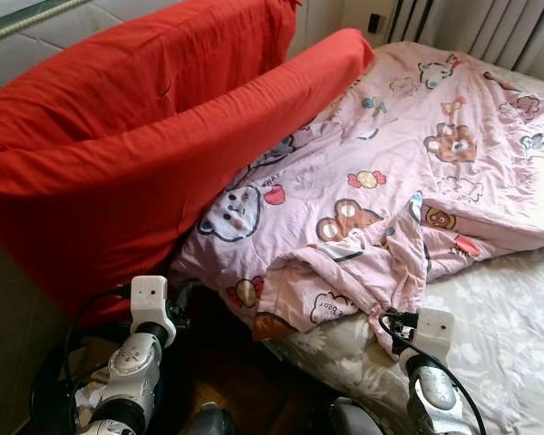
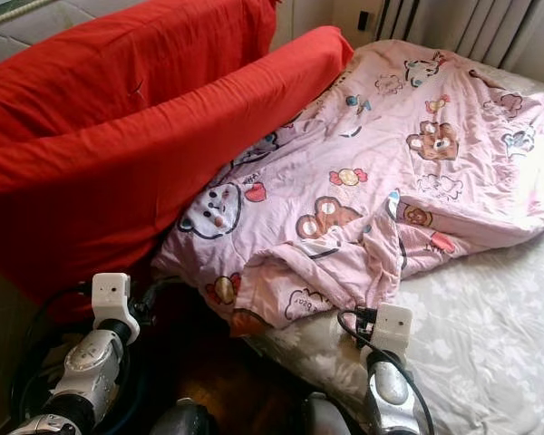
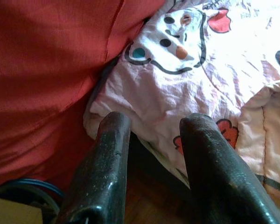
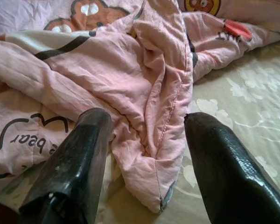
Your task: Clean up the room
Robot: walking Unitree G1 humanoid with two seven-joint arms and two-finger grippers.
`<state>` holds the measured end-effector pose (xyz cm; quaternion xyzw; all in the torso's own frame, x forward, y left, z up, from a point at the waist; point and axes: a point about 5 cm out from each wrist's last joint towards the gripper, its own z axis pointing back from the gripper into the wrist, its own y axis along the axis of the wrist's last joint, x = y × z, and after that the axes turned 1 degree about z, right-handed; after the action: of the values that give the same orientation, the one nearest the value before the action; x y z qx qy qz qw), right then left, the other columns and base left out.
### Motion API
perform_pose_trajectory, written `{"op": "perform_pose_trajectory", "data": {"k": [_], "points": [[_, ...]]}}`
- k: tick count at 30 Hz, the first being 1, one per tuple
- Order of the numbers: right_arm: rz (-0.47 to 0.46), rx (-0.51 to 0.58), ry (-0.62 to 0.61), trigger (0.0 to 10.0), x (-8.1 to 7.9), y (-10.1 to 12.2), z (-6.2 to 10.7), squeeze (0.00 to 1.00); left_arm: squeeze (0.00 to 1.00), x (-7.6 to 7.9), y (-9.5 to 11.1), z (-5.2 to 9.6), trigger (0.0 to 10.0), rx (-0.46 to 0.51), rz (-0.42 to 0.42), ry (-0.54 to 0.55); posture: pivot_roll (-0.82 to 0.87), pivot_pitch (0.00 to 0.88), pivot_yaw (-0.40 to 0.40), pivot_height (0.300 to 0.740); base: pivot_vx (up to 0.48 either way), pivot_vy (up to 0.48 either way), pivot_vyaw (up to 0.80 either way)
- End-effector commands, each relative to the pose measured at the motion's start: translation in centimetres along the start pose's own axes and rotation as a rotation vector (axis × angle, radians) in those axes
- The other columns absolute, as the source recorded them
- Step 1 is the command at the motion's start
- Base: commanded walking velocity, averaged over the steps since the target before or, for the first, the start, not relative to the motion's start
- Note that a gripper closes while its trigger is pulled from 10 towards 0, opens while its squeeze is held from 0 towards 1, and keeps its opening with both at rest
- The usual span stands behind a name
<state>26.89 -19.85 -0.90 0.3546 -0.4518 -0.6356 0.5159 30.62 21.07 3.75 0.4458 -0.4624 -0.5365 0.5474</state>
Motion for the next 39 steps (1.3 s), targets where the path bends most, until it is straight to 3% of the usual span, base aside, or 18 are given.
{"op": "perform_pose_trajectory", "data": {"k": [1, 7, 39], "points": [[0.003, -0.048, 0.0, 10.0, 0.0, -0.9, 0.3, 0.0, 0.0, 0.0, -1.0, 0.4, 10.0, -0.046, 0.01, 0.003, -0.07, 0.152, 0.03, 0.652, 0.0, 0.0, 0.0], [-0.013, -0.017, -0.011, 10.0, 0.1, -0.6, 0.3, 0.0, 0.0, 0.3, -1.0, 0.3, 10.0, -0.048, 0.011, -0.007, -0.06, 0.149, 0.03, 0.637, 0.0, 0.0, 0.0], [0.018, -0.09, 0.015, 10.0, -0.1, -1.2, 0.2, 0.0, 0.0, 1.0, -1.2, 0.3, 10.0, -0.053, 0.033, -0.009, -0.05, 0.19, 0.017, 0.637, 0.0, 0.0, 0.0]]}}
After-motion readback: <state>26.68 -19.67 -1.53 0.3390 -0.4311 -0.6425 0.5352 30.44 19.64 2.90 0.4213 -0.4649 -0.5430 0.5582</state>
